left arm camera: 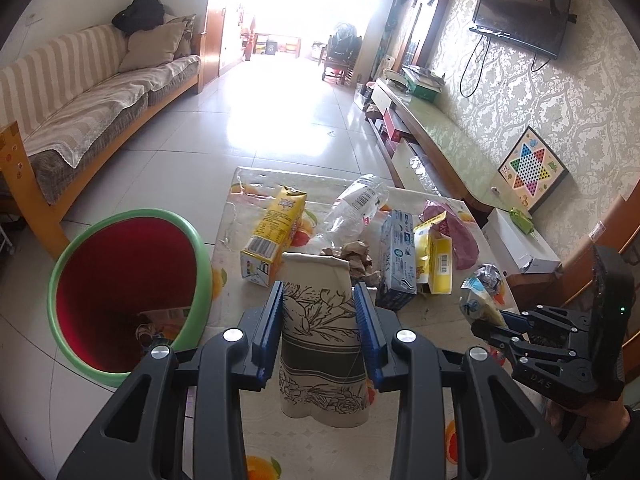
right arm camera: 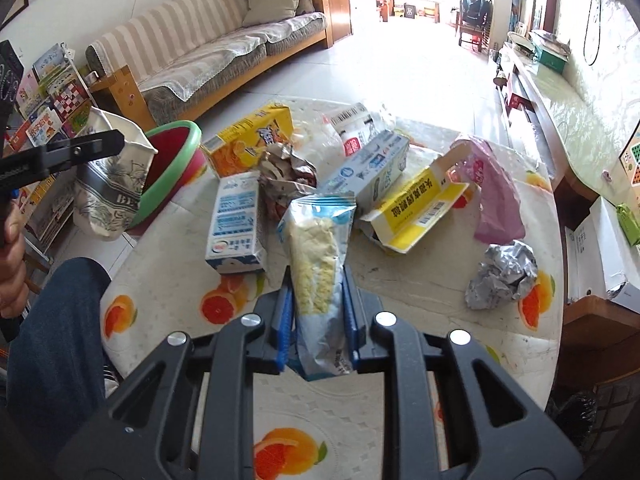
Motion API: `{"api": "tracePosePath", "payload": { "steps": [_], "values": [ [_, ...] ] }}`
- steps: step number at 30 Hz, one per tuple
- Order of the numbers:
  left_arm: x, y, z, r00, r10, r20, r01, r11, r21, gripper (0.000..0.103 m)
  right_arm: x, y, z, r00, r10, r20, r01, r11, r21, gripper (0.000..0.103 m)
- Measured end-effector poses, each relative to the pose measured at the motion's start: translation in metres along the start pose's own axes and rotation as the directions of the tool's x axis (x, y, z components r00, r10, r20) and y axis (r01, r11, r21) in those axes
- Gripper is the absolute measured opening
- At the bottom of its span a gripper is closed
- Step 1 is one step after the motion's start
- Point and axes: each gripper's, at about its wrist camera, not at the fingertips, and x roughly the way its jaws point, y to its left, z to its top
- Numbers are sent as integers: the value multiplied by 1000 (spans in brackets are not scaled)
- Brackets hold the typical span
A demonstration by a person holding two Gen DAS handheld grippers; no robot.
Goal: Collect trash
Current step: 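Grasp the white snack wrapper with right tool while left lifts the cup toward bucket, then drop the paper cup into the bucket with left tool while right carries the wrapper over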
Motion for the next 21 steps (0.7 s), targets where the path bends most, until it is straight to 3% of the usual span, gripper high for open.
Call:
{"api": "tracePosePath", "payload": {
  "steps": [6, 12, 21],
  "values": [
    [-13, 49, 13, 996, 77, 41, -76, 996, -36, 32, -20, 38, 24, 998, 31, 62, -28, 998, -49, 22],
    [-14, 107, 29, 981, 182, 63, -178, 982, -68, 32, -22, 71, 49, 992, 63, 106, -52, 994, -98, 22],
    [8, 175, 35, 970, 242, -3, -240, 964, -118, 35, -6, 122, 81, 987, 106, 123, -87, 984, -154, 21]
  ]
}}
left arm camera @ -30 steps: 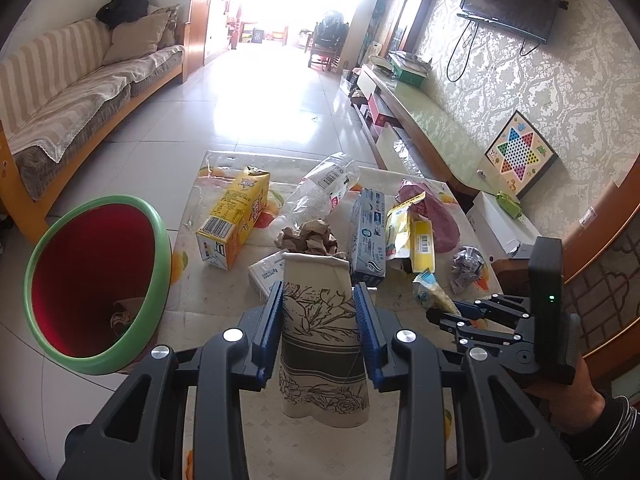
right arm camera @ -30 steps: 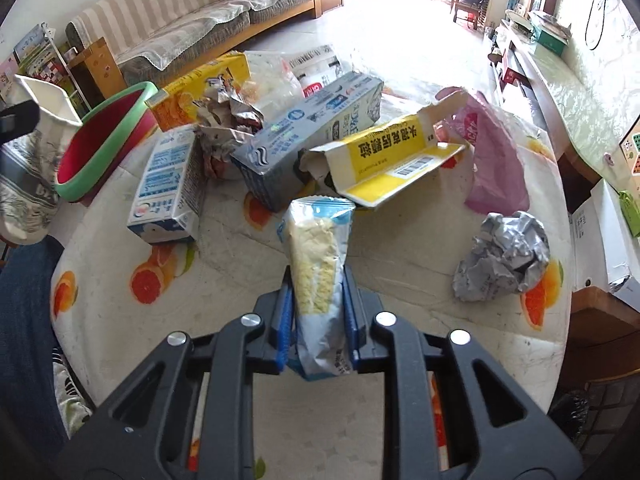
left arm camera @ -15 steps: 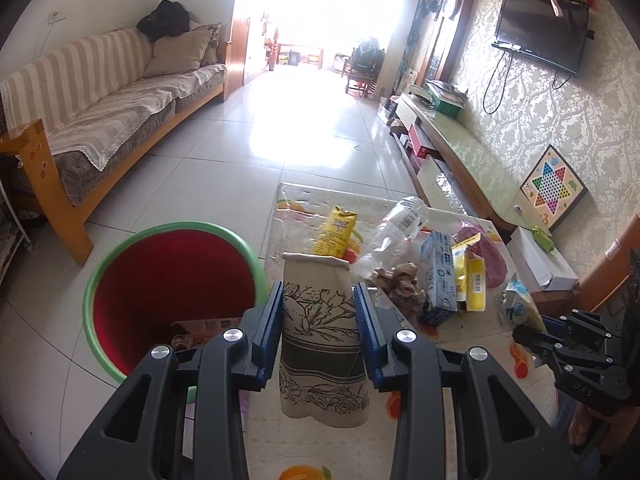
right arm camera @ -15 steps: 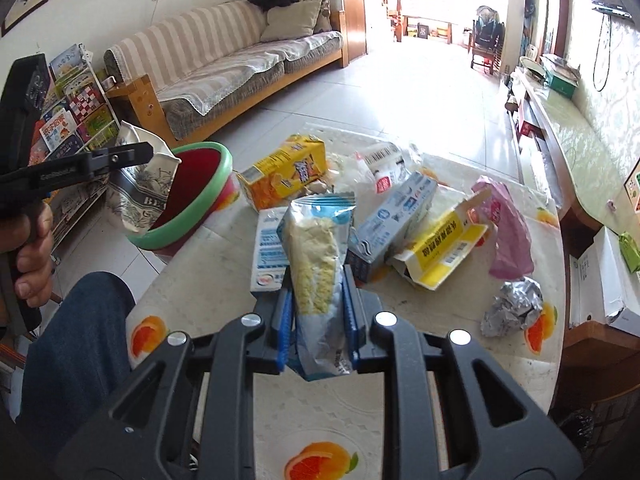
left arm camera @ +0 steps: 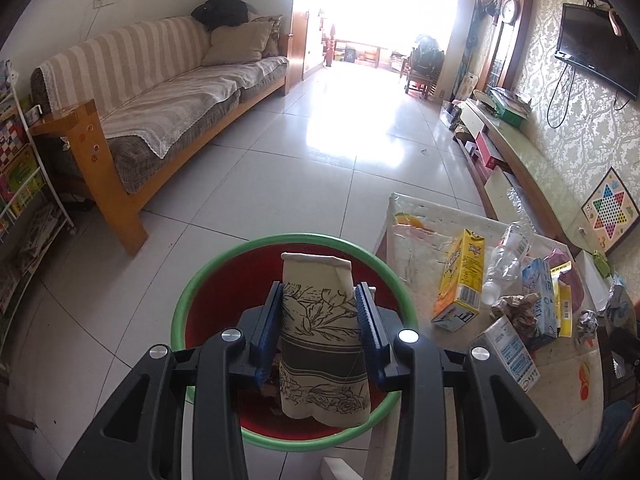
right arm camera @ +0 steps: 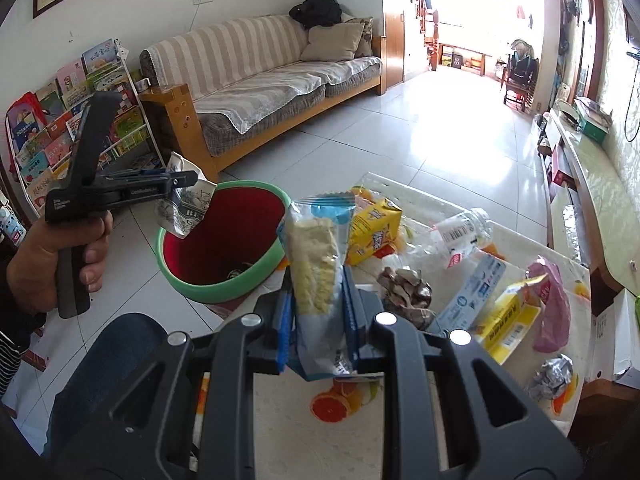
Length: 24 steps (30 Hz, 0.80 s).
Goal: Collect trash
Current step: 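Drop the paper cup into the bucket with left tool while right carries the wrapper over, then open the right tool over the bucket to drop the snack wrapper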
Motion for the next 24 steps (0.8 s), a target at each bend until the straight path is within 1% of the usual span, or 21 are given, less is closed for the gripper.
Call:
{"api": "tracePosePath", "payload": {
  "steps": [1, 3, 5, 7, 10, 11, 13, 15, 16, 21, 24],
  "values": [
    [2, 4, -1, 1000, 2, -2, -2, 1000, -8, 35, 3, 2, 4, 1000, 7, 2, -7, 1000, -5, 22],
    [2, 11, -3, 1000, -5, -2, 5, 1000, -19, 40, 10, 13, 12, 1000, 19, 5, -19, 1000, -15, 22],
    [-1, 18, -4, 1000, -16, 17, 17, 999, -33, 59, 18, 21, 19, 999, 33, 5, -33, 999, -24, 21],
    [-4, 22, -5, 999, -26, 32, 27, 999, -44, 68, 27, 30, 26, 999, 43, 4, -43, 999, -29, 22],
    [-10, 26, -3, 999, -10, 50, 12, 999, -44, 69, 40, 39, 35, 998, 64, -2, -64, 998, -24, 22],
    [-14, 29, -3, 998, -3, 60, 6, 999, -49, 73, 44, 42, 38, 997, 73, -3, -73, 997, -20, 22],
    [-22, 34, -4, 997, 8, 81, -3, 998, -61, 75, 53, 50, 45, 997, 82, 0, -82, 996, -26, 21],
    [-30, 41, -5, 995, 19, 93, -13, 997, -72, 81, 65, 59, 52, 995, 96, -3, -96, 995, -29, 22],
    [-34, 44, -7, 994, 24, 103, -16, 997, -77, 88, 71, 65, 55, 995, 102, -4, -103, 994, -31, 21],
    [-51, 63, -15, 992, 39, 119, -28, 995, -98, 89, 106, 91, 67, 992, 124, -33, -126, 990, -56, 22],
    [-60, 76, -20, 991, 58, 125, -44, 993, -111, 93, 126, 105, 69, 990, 134, -53, -137, 988, -66, 22]
  ]
}}
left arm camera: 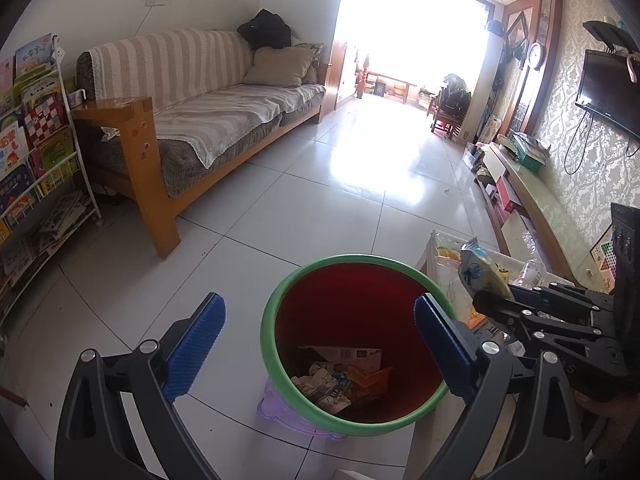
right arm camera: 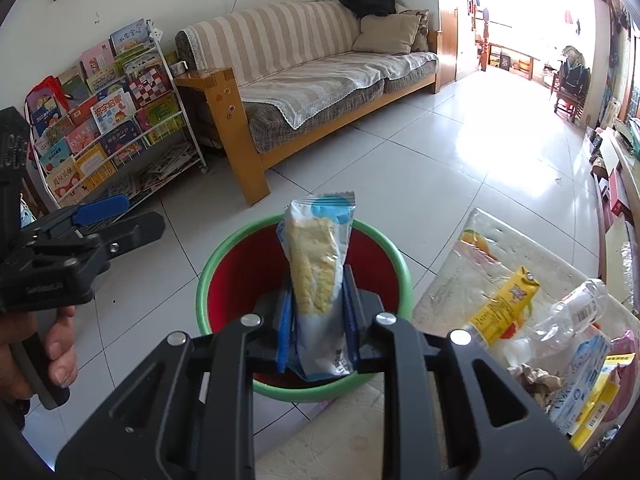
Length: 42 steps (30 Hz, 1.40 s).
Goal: Collect trash
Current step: 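Open the right tool over the bucket to drop the snack wrapper, then grasp the white milk carton on the table with the left tool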
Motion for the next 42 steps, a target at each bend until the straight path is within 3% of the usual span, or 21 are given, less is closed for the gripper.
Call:
{"api": "tracePosePath", "payload": {
  "steps": [7, 8, 10, 12, 18, 28, 35, 42],
  "values": [
    [-13, 23, -6, 1000, 28, 0, -28, 999, -25, 95, 39, 20, 2, 999, 2, -54, -3, 1000, -17, 23],
    [-13, 26, -7, 1000, 29, -2, -29, 999, -28, 95, 42, 21, 2, 998, -4, -62, 3, 1000, -21, 27],
    [-13, 28, -7, 1000, 30, -5, -30, 999, -30, 95, 47, 23, 2, 997, -24, -68, 22, 1000, -21, 49],
    [-14, 29, -9, 1000, 30, -5, -30, 999, -35, 95, 46, 23, 2, 998, -33, -57, 32, 999, -12, 78],
    [-11, 22, -8, 1000, 19, -6, -19, 999, -35, 95, 26, 22, 1, 997, -74, -22, 74, 997, -28, 98],
    [-7, -31, -9, 999, -45, -21, 45, 999, 12, 95, -36, -6, -30, 984, -178, 12, 178, 983, -52, 98],
    [3, -107, -24, 988, -138, -62, 143, 986, 88, 95, -91, -53, -70, 969, -247, 22, 246, 969, 34, 98],
    [13, -183, -42, 969, -218, -114, 233, 961, 149, 95, -143, -107, -109, 940, -341, 18, 337, 935, 110, 98]
  ]
}}
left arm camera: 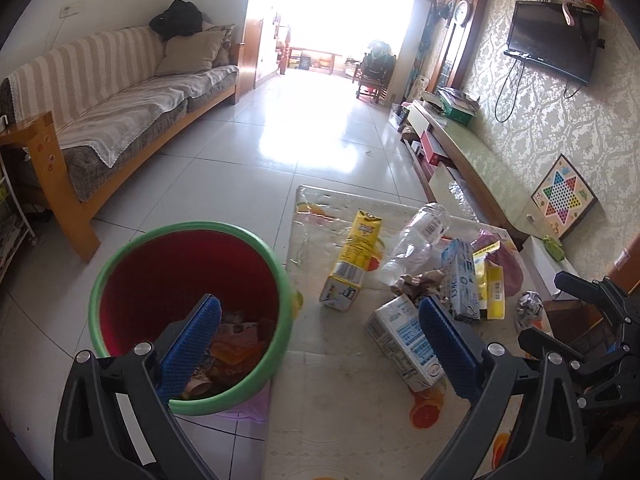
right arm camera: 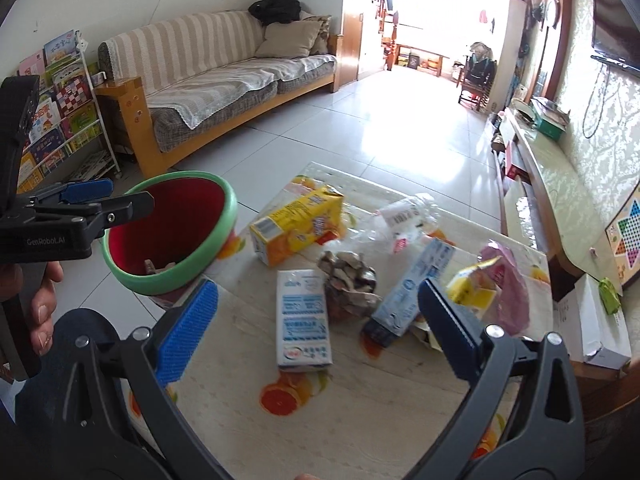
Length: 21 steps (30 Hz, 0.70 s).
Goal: Collect trash
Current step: 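Grasp the white milk carton on the table with the left tool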
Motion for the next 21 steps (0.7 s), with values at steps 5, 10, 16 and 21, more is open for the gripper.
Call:
{"api": "tracePosePath", "payload": {
  "steps": [5, 10, 16, 21],
  "values": [
    [17, -46, -4, 999, -37, -38, 39, 998, 49, 95, -14, -49, -20, 999, -54, -6, 55, 996, 75, 98],
    [43, -78, -19, 993, -48, -112, 56, 996, 74, 95, -25, -91, -42, 994, -111, -12, 112, 984, 140, 98],
    [84, -99, -35, 979, -6, -205, 20, 998, 67, 95, -38, -128, -67, 988, -154, -17, 155, 967, 201, 98],
    [118, -107, -45, 962, 46, -268, -36, 998, 42, 95, -46, -149, -90, 983, -178, -38, 182, 954, 238, 98]
  ]
}}
